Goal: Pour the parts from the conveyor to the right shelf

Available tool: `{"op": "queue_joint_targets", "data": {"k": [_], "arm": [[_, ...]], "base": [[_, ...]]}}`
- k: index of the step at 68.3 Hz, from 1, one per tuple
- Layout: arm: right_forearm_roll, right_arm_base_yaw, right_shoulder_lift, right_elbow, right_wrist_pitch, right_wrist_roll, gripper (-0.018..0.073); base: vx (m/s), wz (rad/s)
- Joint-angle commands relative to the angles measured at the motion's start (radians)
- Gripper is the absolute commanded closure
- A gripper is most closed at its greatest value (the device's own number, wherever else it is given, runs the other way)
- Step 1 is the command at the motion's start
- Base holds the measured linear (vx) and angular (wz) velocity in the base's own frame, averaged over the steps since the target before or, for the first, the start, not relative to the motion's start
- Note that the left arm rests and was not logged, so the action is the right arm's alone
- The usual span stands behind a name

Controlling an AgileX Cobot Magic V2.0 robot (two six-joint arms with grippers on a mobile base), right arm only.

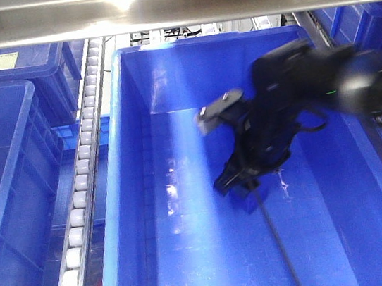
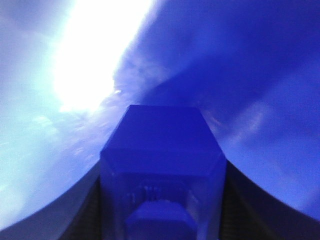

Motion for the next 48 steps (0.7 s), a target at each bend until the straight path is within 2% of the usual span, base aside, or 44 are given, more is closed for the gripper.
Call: {"op": "queue_joint_targets", "data": {"k": [1, 11, 19, 27, 41, 48], "arm": [[-0.009, -0.002, -0.02, -0.036, -0.015, 0.002, 0.0565], [-0.009, -0.002, 0.005, -0.036, -0.014, -0.009, 0.0547], [-0.009, -0.002, 0.007, -0.036, -0.014, -0.014, 0.0486], [-0.009, -0.002, 0.007, -0.036, -0.017, -0.014, 0.0358], [0.002, -0.002, 0.004, -0.036, -0.025, -0.007, 0.0058], [0.008, 0.0, -0.018, -0.036, -0.056, 0.008, -0.0039]], "base": [[0.0, 0.0], [0.0, 0.0], [0.0, 0.0], [0.0, 0.0], [0.0, 0.0], [0.0, 0.0]]}}
